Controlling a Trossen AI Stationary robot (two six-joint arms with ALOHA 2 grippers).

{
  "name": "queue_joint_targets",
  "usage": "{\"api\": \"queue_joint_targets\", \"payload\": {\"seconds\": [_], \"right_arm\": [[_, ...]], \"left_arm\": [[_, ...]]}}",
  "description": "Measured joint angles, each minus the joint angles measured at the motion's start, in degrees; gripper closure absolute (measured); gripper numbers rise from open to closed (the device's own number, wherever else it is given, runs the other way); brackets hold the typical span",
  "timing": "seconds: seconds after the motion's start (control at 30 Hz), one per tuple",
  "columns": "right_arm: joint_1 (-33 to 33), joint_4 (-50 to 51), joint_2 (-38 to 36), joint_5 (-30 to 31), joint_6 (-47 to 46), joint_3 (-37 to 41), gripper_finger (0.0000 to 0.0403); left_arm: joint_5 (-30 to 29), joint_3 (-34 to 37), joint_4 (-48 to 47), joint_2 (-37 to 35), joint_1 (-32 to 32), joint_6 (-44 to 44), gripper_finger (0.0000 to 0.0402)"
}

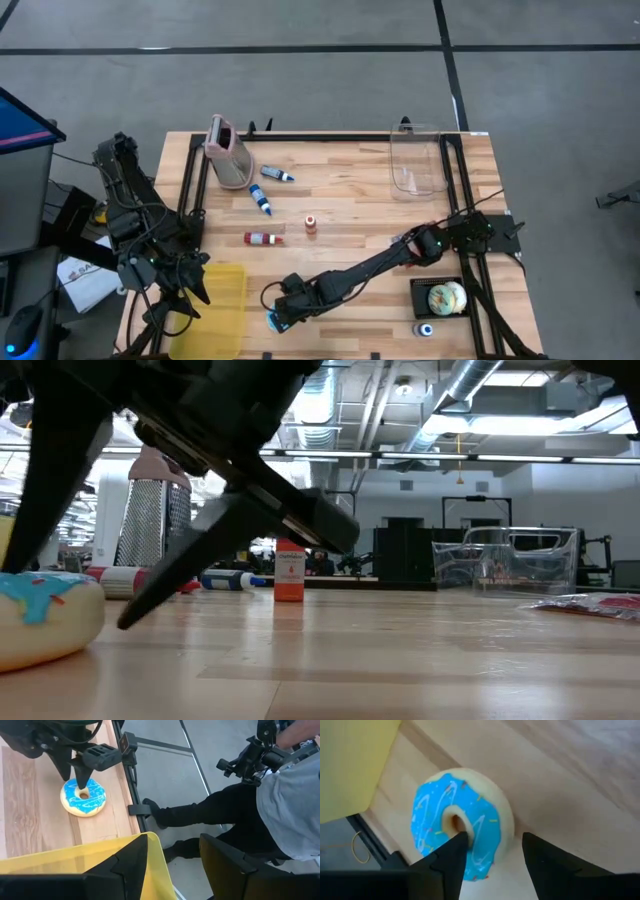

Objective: Pick & Place Food Item
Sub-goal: Put the blue donut into the black bin

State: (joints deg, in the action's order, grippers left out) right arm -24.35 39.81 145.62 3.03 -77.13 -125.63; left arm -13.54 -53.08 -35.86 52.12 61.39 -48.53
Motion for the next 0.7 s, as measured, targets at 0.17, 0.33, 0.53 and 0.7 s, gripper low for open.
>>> {"api": "queue_joint_targets", "payload": {"seconds": [0.17, 0.33, 0.53, 0.7], "right_arm": [[0.1, -0.52, -0.01, 0.02, -0.25, 0.03, 0.0216], [0.16, -2.01, 0.0, 0.17, -0.27, 0.03, 0.022], [0.15, -2.41, -0.02, 0.09, -0.43, 0.34, 0.0237], [0.14, -2.35, -0.02, -0.11, -0.47, 0.64, 0.0254]], "left_arm": [[0.01, 0.02, 0.47, 0.0, 0.0, 0.0, 0.0225], [0.02, 0.02, 0.92, 0.0, 0.0, 0.0, 0.0225], [0.04, 0.02, 1.32, 0.0, 0.0, -0.02, 0.0225], [0.04, 0.02, 1.94, 0.0, 0.0, -0.01, 0.0225]]}}
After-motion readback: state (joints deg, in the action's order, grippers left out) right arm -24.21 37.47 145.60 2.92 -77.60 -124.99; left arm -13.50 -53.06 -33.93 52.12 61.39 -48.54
